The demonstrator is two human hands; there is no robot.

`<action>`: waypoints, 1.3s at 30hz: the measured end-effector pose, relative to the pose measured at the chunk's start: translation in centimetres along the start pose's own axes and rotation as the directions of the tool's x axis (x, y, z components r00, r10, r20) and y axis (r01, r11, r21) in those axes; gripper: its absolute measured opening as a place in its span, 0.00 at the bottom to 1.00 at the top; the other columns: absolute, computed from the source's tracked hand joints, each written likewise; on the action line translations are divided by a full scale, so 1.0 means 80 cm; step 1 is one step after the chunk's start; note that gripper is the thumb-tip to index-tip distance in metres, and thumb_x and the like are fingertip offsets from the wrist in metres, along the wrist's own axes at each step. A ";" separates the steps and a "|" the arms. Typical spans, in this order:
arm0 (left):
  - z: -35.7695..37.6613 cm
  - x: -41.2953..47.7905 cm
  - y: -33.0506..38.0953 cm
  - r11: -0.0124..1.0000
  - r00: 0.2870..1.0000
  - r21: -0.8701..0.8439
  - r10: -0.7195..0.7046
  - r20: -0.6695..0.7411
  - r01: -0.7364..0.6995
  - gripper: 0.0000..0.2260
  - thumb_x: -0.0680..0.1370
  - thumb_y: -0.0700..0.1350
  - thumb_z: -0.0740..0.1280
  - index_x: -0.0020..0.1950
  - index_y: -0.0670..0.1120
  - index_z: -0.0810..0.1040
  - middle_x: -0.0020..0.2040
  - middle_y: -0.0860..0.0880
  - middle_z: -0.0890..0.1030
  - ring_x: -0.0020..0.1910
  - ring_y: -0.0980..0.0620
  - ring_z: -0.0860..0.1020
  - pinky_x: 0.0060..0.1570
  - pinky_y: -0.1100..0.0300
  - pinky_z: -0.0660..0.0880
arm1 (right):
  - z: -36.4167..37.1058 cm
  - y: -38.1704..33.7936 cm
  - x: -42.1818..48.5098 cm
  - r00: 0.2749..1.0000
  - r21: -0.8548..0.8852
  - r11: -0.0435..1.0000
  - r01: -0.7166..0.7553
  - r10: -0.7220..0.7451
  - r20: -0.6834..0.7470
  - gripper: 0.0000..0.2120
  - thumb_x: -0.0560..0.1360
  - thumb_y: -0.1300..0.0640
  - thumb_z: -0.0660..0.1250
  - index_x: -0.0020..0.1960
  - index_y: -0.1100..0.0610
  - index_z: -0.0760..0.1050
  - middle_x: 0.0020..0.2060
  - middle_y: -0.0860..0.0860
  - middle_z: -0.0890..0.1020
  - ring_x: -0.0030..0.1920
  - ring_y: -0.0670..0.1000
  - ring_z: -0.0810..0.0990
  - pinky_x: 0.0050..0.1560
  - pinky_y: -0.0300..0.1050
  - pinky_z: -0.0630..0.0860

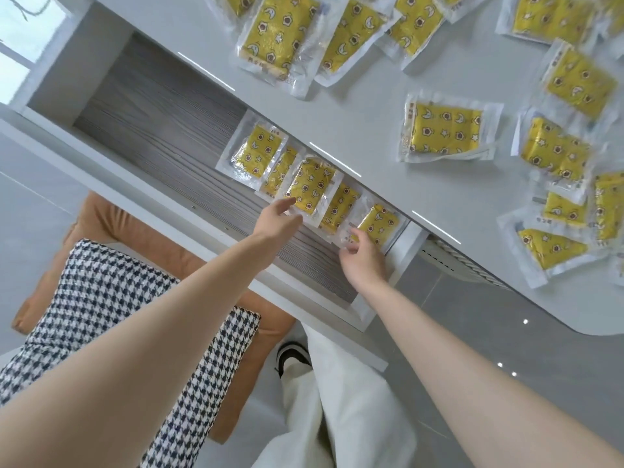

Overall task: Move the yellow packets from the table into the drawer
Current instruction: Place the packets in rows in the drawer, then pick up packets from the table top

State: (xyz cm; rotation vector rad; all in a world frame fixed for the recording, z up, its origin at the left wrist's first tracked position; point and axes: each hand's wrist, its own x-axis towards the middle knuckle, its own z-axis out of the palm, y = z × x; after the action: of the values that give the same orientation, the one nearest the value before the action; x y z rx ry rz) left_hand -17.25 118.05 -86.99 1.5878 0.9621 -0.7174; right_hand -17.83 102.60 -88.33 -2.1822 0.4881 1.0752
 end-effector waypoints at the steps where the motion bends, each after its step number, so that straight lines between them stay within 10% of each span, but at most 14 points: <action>1: 0.000 -0.001 0.001 1.000 1.000 0.001 -0.002 0.004 0.002 0.23 0.79 0.38 0.59 0.73 0.50 0.65 0.73 0.50 0.66 0.67 0.51 0.71 0.67 0.54 0.69 | -0.003 0.002 -0.001 1.000 0.003 1.000 -0.002 0.002 -0.012 0.22 0.79 0.60 0.59 0.71 0.47 0.64 0.63 0.50 0.76 0.59 0.51 0.74 0.54 0.44 0.72; 11: -0.019 -0.103 0.036 0.998 0.998 -0.008 0.061 0.024 -0.061 0.19 0.80 0.37 0.58 0.70 0.48 0.69 0.68 0.46 0.73 0.65 0.47 0.73 0.67 0.52 0.70 | -0.046 -0.013 -0.083 0.994 0.055 0.993 0.106 -0.107 0.022 0.15 0.80 0.60 0.59 0.66 0.53 0.71 0.62 0.50 0.76 0.53 0.46 0.73 0.50 0.40 0.68; 17: -0.047 -0.228 0.075 0.983 0.984 -0.035 0.178 -0.014 -0.178 0.16 0.80 0.41 0.61 0.68 0.50 0.72 0.63 0.47 0.77 0.51 0.51 0.76 0.42 0.64 0.74 | -0.101 -0.039 -0.195 0.963 0.100 0.958 0.270 -0.270 -0.006 0.13 0.79 0.59 0.61 0.62 0.52 0.73 0.57 0.48 0.78 0.57 0.48 0.76 0.54 0.41 0.71; 35: 0.046 -0.572 0.181 0.902 0.918 -0.203 0.396 0.035 -0.381 0.15 0.80 0.41 0.60 0.66 0.49 0.73 0.58 0.51 0.78 0.54 0.51 0.78 0.58 0.54 0.73 | -0.392 -0.012 -0.479 0.872 0.125 0.887 0.444 -0.396 -0.286 0.13 0.78 0.59 0.62 0.62 0.53 0.74 0.54 0.48 0.79 0.50 0.45 0.78 0.43 0.37 0.70; 39: 0.109 -0.597 0.214 0.898 0.907 -0.173 0.418 0.050 -0.404 0.15 0.81 0.40 0.58 0.67 0.48 0.72 0.59 0.50 0.77 0.54 0.49 0.76 0.60 0.53 0.72 | -0.457 0.028 -0.479 0.871 0.135 0.885 0.446 -0.395 -0.291 0.13 0.77 0.59 0.62 0.61 0.51 0.74 0.55 0.49 0.80 0.55 0.49 0.77 0.53 0.44 0.74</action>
State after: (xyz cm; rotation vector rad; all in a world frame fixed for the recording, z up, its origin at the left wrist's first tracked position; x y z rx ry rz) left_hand -25.36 97.98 -40.28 1.5379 0.5739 -0.3970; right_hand -21.39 77.37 -41.85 -2.1203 0.1960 0.4877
